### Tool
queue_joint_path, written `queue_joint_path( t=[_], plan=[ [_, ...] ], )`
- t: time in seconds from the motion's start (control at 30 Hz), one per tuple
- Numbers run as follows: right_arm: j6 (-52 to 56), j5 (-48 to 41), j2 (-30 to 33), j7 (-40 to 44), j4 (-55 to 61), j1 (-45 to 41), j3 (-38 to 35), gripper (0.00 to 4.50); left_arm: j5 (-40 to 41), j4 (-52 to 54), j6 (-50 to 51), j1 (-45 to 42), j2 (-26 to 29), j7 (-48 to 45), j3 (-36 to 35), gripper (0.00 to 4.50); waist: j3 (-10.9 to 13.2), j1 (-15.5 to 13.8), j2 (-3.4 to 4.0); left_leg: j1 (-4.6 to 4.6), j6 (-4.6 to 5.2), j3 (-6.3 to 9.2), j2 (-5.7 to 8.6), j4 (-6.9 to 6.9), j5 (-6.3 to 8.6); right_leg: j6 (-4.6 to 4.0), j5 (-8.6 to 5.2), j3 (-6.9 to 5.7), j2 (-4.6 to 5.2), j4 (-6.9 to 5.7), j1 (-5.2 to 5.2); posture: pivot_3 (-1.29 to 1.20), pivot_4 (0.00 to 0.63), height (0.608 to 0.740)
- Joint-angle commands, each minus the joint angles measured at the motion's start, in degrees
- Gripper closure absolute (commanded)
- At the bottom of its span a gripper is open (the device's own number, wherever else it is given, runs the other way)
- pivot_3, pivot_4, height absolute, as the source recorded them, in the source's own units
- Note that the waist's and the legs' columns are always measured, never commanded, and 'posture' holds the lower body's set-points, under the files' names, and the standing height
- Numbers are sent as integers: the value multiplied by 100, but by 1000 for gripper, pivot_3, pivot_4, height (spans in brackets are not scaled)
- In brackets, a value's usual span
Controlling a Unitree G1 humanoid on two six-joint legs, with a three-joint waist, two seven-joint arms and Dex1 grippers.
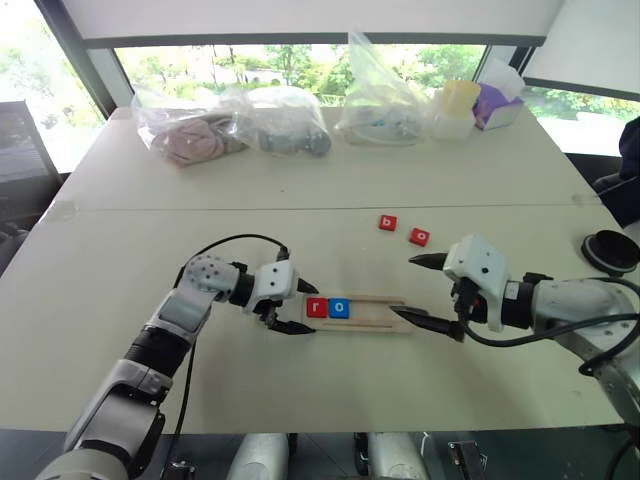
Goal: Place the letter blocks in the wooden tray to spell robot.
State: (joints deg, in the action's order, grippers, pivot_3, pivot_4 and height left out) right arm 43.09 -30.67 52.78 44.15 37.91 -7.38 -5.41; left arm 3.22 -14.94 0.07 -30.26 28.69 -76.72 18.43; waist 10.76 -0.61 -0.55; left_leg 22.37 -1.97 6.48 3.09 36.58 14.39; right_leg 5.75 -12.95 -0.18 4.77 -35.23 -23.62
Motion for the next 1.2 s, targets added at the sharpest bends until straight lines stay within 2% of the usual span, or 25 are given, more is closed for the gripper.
queue_joint_path(
  t=[0.03, 0.23, 0.53, 0.6, 0.63, 0.83, 1.03, 1.2],
  plan=[
    [-113, -19, -48, -31, 183, -14, -120, 0, -45, 327, 318, 221, 147, 122, 36, 1350, 0, 3, 0, -1, 1, 1, -1, 0, 0, 0, 0, 0, 0, 0, 0, 0, 150, 740],
    [-152, 9, -53, -19, 126, -64, -58, 0, 40, 839, 797, 501, 222, 390, 11, 1350, 0, -5, 0, -1, 1, 3, -2, 0, 1, 0, 0, 0, -1, 0, 0, 0, 150, 740],
    [-213, 26, -55, 15, 62, -109, -9, 0, 45, 927, 892, 570, 286, 529, 84, 1350, 0, -3, 0, -1, 1, 2, -2, 0, 1, -4, -2, 0, -1, 0, 0, 0, 150, 740],
    [-214, 31, -59, 8, 66, -110, 7, 0, 0, 849, 802, 540, 287, 572, 91, 316, 0, -3, 0, -1, 1, 2, -2, 0, 1, -8, -5, 0, -1, 0, 0, 0, 150, 740],
    [-209, 22, -62, 7, 70, -109, 7, 0, -3, 829, 784, 529, 292, 578, 94, 39, 0, -5, 0, -1, 1, 1, -2, 0, 1, -10, -5, 0, -1, 0, 0, 0, 150, 740],
    [-193, 3, -61, 7, 82, -115, 25, 0, -32, 687, 583, 520, 436, 550, 54, 39, 0, -1, 1, -2, 1, 2, -2, 0, 1, -11, -6, 0, -1, 0, 0, 0, 150, 740],
    [-204, -2, -58, 54, 15, -180, 61, 0, 99, 449, 323, 712, 1058, 438, -304, 39, -1, 65, 2, -10, 1, 2, -13, -2, 1, -20, -7, 0, -9, -3, 0, 0, 150, 740],
    [-273, 43, -148, 88, -201, -386, 197, 0, 629, 354, 213, 1131, 1482, 308, -871, 39, -2, 162, 5, -23, 1, -3, -35, -14, 1, -26, -5, 3, -18, -6, -2, 0, 150, 740]
  ],
)
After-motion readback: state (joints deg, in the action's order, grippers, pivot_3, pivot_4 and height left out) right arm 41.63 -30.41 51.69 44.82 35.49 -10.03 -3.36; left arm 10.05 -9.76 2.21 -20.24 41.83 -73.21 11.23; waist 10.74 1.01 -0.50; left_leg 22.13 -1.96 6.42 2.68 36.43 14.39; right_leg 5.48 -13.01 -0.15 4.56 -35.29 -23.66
